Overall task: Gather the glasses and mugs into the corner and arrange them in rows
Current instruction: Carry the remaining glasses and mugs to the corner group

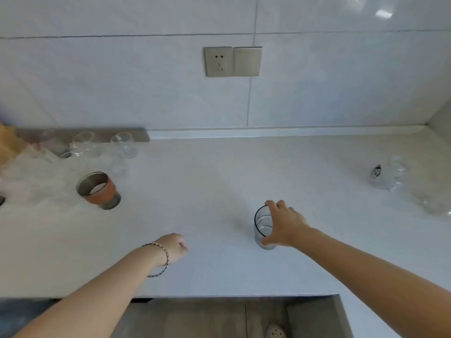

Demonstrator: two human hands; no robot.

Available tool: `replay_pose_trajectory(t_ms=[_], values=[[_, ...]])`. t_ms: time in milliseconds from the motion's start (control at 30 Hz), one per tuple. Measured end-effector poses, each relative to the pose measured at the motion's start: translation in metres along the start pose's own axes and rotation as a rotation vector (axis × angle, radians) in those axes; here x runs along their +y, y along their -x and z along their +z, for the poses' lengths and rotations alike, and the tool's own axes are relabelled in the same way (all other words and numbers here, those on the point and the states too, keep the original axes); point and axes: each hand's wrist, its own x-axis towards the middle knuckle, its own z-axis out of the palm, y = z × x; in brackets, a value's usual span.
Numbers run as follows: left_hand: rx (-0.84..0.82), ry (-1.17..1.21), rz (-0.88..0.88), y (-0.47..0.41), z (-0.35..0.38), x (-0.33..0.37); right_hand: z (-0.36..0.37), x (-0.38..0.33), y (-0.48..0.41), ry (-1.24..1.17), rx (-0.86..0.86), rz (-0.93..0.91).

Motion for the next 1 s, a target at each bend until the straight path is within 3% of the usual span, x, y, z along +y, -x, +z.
replay_pose_trajectory(t_ms=[233, 400, 733, 1000], values=[[0.060, 0.144, -0.183, 0.081, -0.023, -0.204, 0.036, -0.197, -0.001, 0.069, -0.092, -0.154], [0.105, 0.291, -0.313, 0.114, -0.032, -0.311, 0.050, -0.308, -0.010, 0.143, -0.123, -0.267], [0.121, 0.418, -0.355, 0.091, -0.083, -0.419, 0.074, -0.481, -0.072, 0.150, -0.085, -0.469], [0.181, 0.464, -0.385, 0.052, -0.138, -0.486, 0.097, -0.607, -0.128, 0.071, -0.122, -0.513]])
